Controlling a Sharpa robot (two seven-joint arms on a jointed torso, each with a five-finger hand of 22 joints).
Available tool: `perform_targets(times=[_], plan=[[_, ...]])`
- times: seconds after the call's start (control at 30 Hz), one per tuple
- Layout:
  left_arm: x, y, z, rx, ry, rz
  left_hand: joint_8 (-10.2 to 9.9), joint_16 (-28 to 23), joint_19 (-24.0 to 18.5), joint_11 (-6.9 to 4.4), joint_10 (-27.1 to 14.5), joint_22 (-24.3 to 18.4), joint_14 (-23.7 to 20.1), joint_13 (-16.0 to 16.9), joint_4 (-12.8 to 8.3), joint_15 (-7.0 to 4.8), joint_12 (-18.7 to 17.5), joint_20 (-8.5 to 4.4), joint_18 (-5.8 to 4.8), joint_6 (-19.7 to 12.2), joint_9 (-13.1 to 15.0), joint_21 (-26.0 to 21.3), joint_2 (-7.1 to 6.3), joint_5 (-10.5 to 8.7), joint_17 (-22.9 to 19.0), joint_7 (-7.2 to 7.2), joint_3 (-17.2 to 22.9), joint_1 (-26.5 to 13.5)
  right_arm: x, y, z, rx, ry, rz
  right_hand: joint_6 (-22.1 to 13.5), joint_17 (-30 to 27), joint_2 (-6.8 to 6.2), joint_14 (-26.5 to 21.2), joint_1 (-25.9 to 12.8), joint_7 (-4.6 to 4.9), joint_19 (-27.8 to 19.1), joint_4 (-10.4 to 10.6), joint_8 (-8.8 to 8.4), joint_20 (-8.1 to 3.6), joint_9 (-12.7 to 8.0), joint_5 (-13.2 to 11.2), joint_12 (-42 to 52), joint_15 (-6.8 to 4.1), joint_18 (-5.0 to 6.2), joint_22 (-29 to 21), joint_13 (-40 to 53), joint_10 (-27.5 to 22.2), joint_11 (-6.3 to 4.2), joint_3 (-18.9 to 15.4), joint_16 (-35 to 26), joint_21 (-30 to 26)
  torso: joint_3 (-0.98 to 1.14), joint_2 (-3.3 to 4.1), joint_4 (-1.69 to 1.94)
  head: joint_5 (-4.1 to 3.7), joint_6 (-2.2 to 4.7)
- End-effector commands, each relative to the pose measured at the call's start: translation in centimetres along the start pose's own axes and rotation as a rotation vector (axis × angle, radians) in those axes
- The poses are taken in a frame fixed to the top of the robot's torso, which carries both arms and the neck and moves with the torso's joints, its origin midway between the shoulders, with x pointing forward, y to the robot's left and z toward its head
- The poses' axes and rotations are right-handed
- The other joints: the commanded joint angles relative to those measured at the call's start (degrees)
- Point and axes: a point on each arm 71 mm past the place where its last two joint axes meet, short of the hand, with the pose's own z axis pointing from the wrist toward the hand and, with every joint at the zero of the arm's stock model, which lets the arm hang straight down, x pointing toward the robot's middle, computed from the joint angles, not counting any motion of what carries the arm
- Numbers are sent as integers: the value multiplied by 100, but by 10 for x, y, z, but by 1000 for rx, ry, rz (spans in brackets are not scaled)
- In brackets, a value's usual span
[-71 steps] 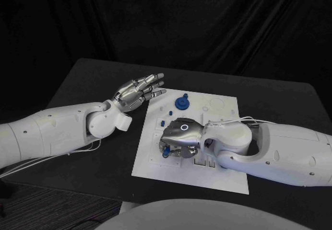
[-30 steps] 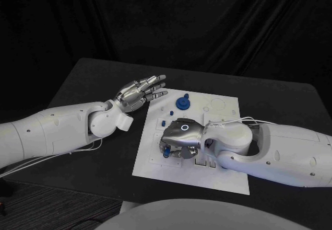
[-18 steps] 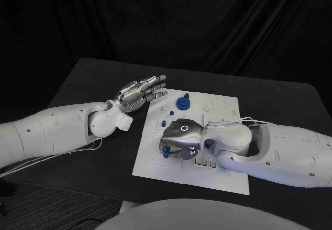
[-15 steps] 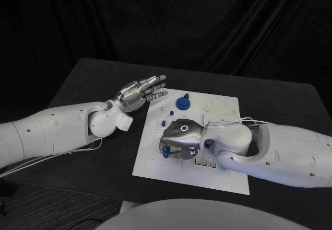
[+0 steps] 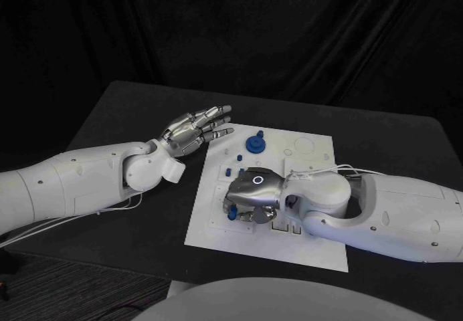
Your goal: Assemble the parts on the task board
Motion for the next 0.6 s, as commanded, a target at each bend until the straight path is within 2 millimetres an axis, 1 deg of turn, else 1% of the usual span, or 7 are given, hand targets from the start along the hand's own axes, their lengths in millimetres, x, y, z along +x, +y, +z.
perform_targets(times=[0.03, 0.07, 0.13, 0.2, 0.47, 0.53, 0.6], plan=[[2, 1, 1, 6, 15, -12, 13, 17, 0, 17, -7, -5, -4, 2, -9, 21, -26, 4, 24, -29, -1, -15, 49, 38, -3, -1, 16, 7, 4, -2, -1, 25, 27, -2, -212, -25, -31, -71, -97, -9, -69, -3, -126, 18, -58, -44, -49, 20, -28, 502, 3, -191, 61, 49, -21, -62, 2, 4, 0, 1, 1], [2, 1, 1, 5, 15, -12, 13, 17, 0, 17, -7, -5, -4, 2, -9, 21, -26, 4, 24, -29, -1, -15, 49, 38, -3, -1, 16, 7, 4, -2, -1, 24, 27, -2, -220, -30, -34, -76, -100, -6, -72, -5, -131, 22, -61, -46, -52, 23, -27, 501, 3, -207, 65, 50, -22, -66, 2, 6, 1, 1, 1], [2, 1, 1, 4, 16, -13, 13, 17, 0, 17, -7, -5, -4, 2, -9, 21, -26, 4, 24, -29, -1, -15, 49, 38, -3, -1, 16, 7, 4, -2, -1, 22, 29, -1, -241, -48, -36, -101, -116, -52, -94, -11, -143, 41, -72, -64, -63, 40, -20, 495, 7, -305, 82, 55, -27, -89, 1, 6, 1, -1, 1], [2, 1, 1, 3, 16, -13, 13, 17, 0, 17, -7, -5, -4, 2, -9, 21, -26, 4, 24, -29, -1, -15, 49, 38, -3, -1, 16, 7, 5, -1, -1, 21, 32, -1, -157, -47, -27, -112, -136, -19, -102, -12, -100, 50, -57, -79, -27, 35, -13, 496, 22, -311, 75, 55, -16, -74, 1, 6, 1, 0, 1], [1, 1, 1, 1, 16, -13, 16, 23, 2, 19, -8, -4, -1, 3, -13, 28, -24, 5, 22, -28, 0, -14, 52, 40, -2, 0, 20, 3, 6, -3, -2, 27, 34, 1, -224, -95, -55, -152, -172, -35, -142, -17, -138, 70, -79, -134, -22, 51, 3, 477, 22, -410, 96, 30, -41, -153, 2, 2, 1, 0, 1], [1, 1, 1, 0, 16, -13, 16, 23, 2, 19, -8, -4, -1, 3, -13, 28, -24, 5, 22, -28, 0, -14, 52, 40, -2, 0, 20, 3, 6, -3, -2, 28, 31, 1, -433, -156, -66, -211, -211, -78, -199, -19, -227, 87, -136, -254, -46, 55, 24, 454, 17, -630, 116, -30, -77, -253, 3, 3, 1, 2, 1], [1, 1, 1, 0, 16, -13, 16, 23, 2, 19, -8, -4, -1, 3, -13, 28, -24, 5, 22, -28, 0, -14, 52, 40, -2, 0, 20, 3, 6, -4, -3, 28, 21, 2, -866, -277, -54, -318, -224, -167, -303, -33, -245, 90, -253, -387, -76, 36, 60, 411, 11, -1002, 158, -167, -156, -457, 4, 3, -1, 5, 1]])
